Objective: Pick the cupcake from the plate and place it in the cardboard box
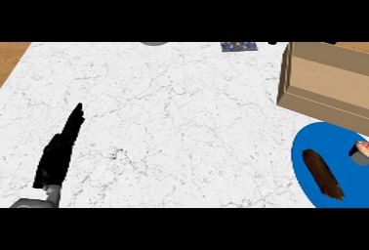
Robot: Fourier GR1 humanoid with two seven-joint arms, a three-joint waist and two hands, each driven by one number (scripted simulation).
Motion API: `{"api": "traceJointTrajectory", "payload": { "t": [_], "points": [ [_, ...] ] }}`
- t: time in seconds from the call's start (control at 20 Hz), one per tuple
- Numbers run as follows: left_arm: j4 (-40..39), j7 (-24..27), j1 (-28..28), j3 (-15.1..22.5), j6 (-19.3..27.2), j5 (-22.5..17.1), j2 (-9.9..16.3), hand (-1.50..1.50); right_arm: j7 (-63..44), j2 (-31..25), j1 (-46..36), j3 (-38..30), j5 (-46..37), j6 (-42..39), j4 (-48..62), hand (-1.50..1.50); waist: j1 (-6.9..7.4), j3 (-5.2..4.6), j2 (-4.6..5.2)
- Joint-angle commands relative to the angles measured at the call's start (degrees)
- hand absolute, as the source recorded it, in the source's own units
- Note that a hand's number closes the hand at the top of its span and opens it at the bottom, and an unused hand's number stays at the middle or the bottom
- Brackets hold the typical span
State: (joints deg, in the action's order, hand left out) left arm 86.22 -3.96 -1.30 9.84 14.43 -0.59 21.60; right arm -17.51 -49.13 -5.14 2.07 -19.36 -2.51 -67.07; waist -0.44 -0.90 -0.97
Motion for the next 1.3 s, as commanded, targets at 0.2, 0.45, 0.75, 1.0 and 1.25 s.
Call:
{"api": "traceJointTrajectory", "payload": {
  "t": [0.2,0.45,0.75,1.0,1.25],
  "points": [
    [-0.2,-0.7,-1.2,-0.2,-0.5,0.5,-0.5,0.0,19.1,-5.8,-4.5,0.4,-2.0,-4.3,6.1,1.5,2.96,1.26,1.72],
    [0.1,0.1,-3.0,0.2,-1.9,-0.1,-0.5,0.0,31.5,-13.5,-3.6,1.1,-3.1,-8.3,5.3,1.5,5.5,1.87,2.97],
    [-0.1,0.6,-3.5,1.1,-2.0,0.2,-1.4,0.0,45.0,-19.3,-6.0,-3.1,-1.6,-8.8,11.8,1.5,6.83,1.93,3.31],
    [0.1,0.0,-4.0,1.4,-2.2,-0.1,-2.0,0.0,56.1,-18.0,-9.2,-6.4,4.8,-14.1,16.4,1.5,6.85,2.06,2.95],
    [-0.7,0.7,-3.7,1.8,-2.3,0.6,-1.7,0.0,64.6,-18.2,-13.9,-10.3,11.5,-22.9,20.0,1.5,7.38,1.88,2.78]
  ]
}}
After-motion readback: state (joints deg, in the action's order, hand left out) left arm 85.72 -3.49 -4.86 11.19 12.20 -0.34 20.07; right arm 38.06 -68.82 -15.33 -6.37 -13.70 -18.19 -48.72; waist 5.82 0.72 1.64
